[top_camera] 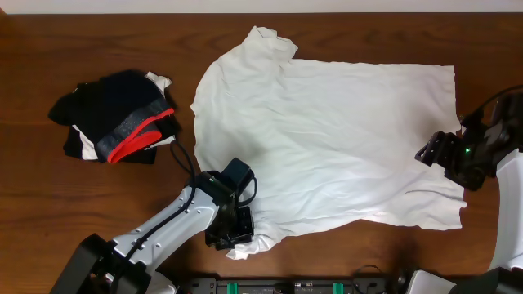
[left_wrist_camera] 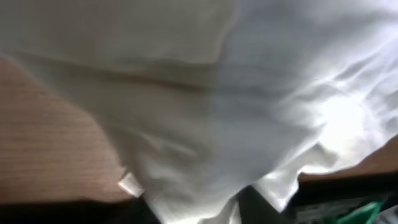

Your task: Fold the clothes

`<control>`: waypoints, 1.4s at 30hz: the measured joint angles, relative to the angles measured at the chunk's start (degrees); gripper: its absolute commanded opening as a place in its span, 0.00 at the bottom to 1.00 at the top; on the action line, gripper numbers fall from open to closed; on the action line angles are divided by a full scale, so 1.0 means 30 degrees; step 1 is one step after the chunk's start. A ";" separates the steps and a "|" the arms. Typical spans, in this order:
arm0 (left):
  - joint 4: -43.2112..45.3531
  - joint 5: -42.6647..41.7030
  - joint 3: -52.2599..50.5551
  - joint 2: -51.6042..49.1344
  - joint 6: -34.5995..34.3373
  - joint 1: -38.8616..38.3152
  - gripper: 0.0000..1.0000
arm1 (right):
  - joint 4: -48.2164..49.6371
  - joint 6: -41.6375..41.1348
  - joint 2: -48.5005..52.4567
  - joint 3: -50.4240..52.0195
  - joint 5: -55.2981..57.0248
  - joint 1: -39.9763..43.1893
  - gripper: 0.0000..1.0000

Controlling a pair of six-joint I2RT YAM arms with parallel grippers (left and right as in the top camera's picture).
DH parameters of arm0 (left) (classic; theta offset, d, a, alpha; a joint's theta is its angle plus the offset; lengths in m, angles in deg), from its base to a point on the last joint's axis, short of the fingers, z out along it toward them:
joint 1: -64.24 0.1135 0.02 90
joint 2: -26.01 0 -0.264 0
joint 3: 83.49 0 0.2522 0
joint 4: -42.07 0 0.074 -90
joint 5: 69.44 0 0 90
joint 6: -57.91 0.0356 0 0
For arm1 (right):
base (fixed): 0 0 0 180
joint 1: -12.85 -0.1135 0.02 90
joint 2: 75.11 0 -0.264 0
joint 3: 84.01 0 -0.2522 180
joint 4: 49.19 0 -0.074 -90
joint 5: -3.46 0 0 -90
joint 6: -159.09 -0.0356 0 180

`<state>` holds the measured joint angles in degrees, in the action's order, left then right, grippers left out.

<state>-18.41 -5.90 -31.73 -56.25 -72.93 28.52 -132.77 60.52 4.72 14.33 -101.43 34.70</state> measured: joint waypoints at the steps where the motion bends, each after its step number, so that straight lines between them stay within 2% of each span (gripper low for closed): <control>1: -0.0350 -0.0131 0.0015 0.0000 0.0080 0.0044 0.06 | 0.0000 0.0000 0.0000 0.0000 0.0015 0.0000 0.75; 7: -0.2710 -0.0474 0.1559 0.0576 0.0801 0.1996 0.07 | 0.0051 0.0000 0.0000 0.0007 0.0219 0.0000 0.75; 12: -0.1545 0.0401 0.3366 0.1938 0.2237 0.4998 0.22 | 0.0270 0.0000 0.0000 0.0015 0.0313 0.0000 0.76; 21: 0.0408 0.3453 0.3504 0.1333 0.3934 0.7956 0.23 | 0.0335 -0.0124 0.0000 0.0015 0.0707 0.0000 0.78; 24: 0.0007 0.3279 0.3504 0.1290 0.4248 0.8612 0.29 | 0.0044 -0.0240 0.0000 0.0036 0.0889 0.0000 0.79; 26: -0.0962 0.2412 0.3504 0.1290 0.4685 0.8837 0.36 | -0.0168 -0.0372 0.0000 0.0168 0.0976 0.0000 0.81; 31: -0.4248 0.0627 0.3504 0.1290 0.6258 0.7796 0.40 | 0.0488 -0.0699 0.0000 0.1894 0.1064 0.0000 0.81; 34: -0.5180 0.0357 0.3483 0.1290 0.7023 0.6543 0.43 | 0.1304 -0.0933 0.0000 0.3111 0.1129 0.0000 0.81; 42: -0.2827 0.2375 0.1712 0.1282 0.7570 0.2703 0.54 | 0.2142 -0.1071 0.0015 0.3810 0.1137 0.0000 0.81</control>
<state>-26.89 1.23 -26.59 -52.40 -50.22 36.62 -126.35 57.30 4.76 25.76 -98.02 34.70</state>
